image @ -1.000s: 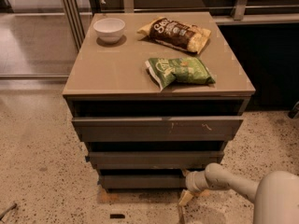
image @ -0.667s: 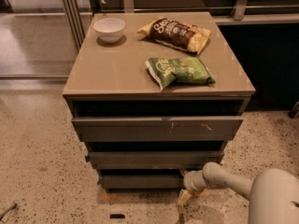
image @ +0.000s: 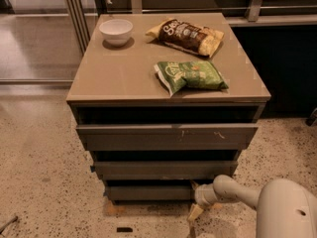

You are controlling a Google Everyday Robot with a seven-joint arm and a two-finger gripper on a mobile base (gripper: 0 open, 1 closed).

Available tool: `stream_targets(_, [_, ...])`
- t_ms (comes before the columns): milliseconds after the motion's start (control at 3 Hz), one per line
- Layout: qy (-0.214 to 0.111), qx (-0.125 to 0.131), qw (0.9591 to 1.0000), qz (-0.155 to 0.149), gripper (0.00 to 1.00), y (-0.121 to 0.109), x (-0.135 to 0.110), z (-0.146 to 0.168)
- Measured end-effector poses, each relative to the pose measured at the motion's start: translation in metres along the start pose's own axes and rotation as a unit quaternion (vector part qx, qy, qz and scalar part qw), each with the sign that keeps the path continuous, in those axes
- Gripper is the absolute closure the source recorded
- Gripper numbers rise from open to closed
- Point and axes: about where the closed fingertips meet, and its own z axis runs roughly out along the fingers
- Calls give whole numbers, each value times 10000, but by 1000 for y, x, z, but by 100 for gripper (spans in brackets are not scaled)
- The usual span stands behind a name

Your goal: Open bottom drawer

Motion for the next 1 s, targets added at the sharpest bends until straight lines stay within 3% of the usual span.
stream_targets(333, [0,0,10000,0,0,0,0,0])
stream_targets(1000, [60,-408,9989,243,0,13,8,-15])
